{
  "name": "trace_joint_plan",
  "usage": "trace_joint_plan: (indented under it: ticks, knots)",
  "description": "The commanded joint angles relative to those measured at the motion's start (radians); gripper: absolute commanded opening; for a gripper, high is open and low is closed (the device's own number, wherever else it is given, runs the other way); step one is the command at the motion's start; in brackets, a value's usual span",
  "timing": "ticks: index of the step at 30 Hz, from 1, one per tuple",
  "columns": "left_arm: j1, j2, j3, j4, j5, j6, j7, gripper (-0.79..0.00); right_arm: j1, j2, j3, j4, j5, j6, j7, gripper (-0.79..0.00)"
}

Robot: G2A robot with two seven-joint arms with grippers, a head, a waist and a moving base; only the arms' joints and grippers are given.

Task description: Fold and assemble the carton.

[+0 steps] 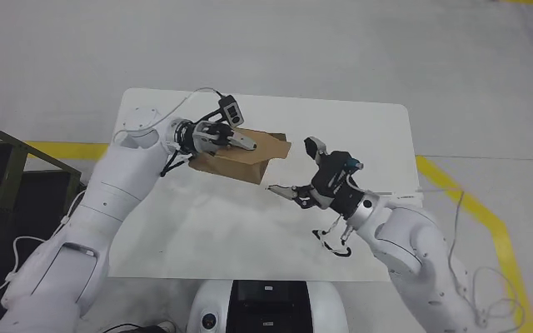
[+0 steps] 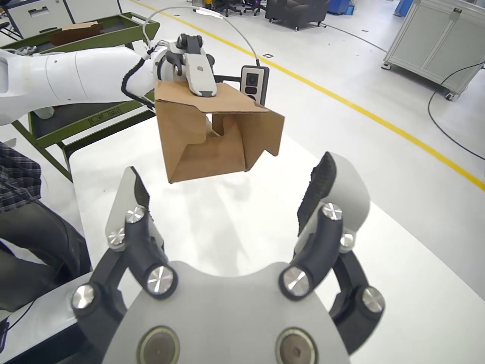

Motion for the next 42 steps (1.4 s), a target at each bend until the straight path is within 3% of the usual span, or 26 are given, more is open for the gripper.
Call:
trace_joint_plan:
  ticks: [1, 6, 23, 26, 40, 42]
  knots:
    - [-0.011, 0.025, 0.036, -0.031, 0.007, 0.014, 0.0, -0.785, 0.003, 0.004, 0.021, 0.014, 0.039, -0.043, 0.013, 0.0]
    - [-0.042, 0.07, 0.115, -0.08, -0.032, 0.01, 0.0, -0.785, 0.017, 0.01, 0.047, 0.059, 0.131, -0.117, 0.038, 0.0]
    - [-0.042, 0.07, 0.115, -0.08, -0.032, 0.01, 0.0, -0.785, 0.017, 0.01, 0.047, 0.059, 0.131, -0.117, 0.038, 0.0]
    - [-0.051, 0.086, 0.141, -0.07, -0.015, -0.094, 0.0, -0.785, 0.021, 0.019, 0.079, 0.193, 0.36, -0.237, 0.105, 0.0]
    - [-0.043, 0.085, 0.142, -0.075, -0.018, -0.091, 0.01, -0.785, 0.023, 0.02, 0.076, 0.211, 0.4, -0.242, 0.103, 0.0]
    - [-0.034, 0.086, 0.141, -0.082, -0.008, -0.072, 0.007, -0.785, 0.032, 0.021, 0.063, 0.23, 0.447, -0.285, 0.115, 0.0]
